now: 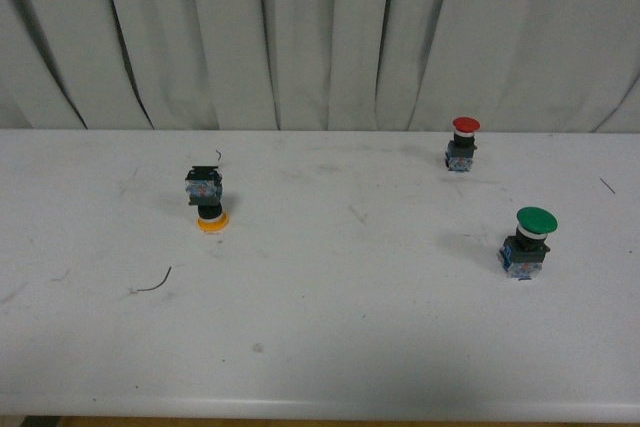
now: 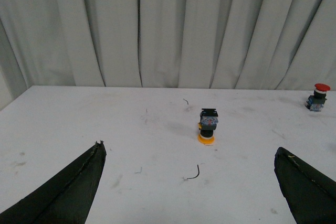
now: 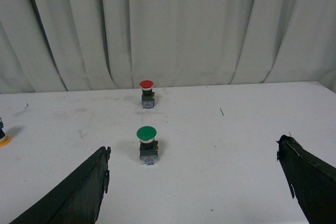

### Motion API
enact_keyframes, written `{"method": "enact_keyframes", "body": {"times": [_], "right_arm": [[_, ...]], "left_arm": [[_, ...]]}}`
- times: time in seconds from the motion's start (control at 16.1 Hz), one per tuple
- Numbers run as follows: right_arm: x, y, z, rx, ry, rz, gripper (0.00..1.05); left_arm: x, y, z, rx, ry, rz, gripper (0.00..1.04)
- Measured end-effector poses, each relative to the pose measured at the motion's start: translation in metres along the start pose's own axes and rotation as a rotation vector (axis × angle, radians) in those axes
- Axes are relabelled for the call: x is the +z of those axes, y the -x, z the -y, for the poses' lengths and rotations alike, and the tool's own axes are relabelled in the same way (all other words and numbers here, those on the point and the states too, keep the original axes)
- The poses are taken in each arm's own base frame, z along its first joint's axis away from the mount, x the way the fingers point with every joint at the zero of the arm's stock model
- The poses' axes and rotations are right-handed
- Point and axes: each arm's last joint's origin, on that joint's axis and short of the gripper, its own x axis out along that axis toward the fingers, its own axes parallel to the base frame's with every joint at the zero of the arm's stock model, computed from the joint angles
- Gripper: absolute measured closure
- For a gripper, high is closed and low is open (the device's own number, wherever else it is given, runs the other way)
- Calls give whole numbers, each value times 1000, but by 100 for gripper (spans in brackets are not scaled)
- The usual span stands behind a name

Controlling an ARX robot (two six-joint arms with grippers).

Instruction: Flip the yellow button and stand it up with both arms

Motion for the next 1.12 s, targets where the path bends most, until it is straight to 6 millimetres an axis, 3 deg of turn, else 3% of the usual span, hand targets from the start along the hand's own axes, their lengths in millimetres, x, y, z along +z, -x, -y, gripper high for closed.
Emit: {"method": "enact_keyframes", "body": {"times": [1.12], "right_arm": [[0,0,0,0,0,0,6]], "left_arm": [[0,0,0,0,0,0,7]]}}
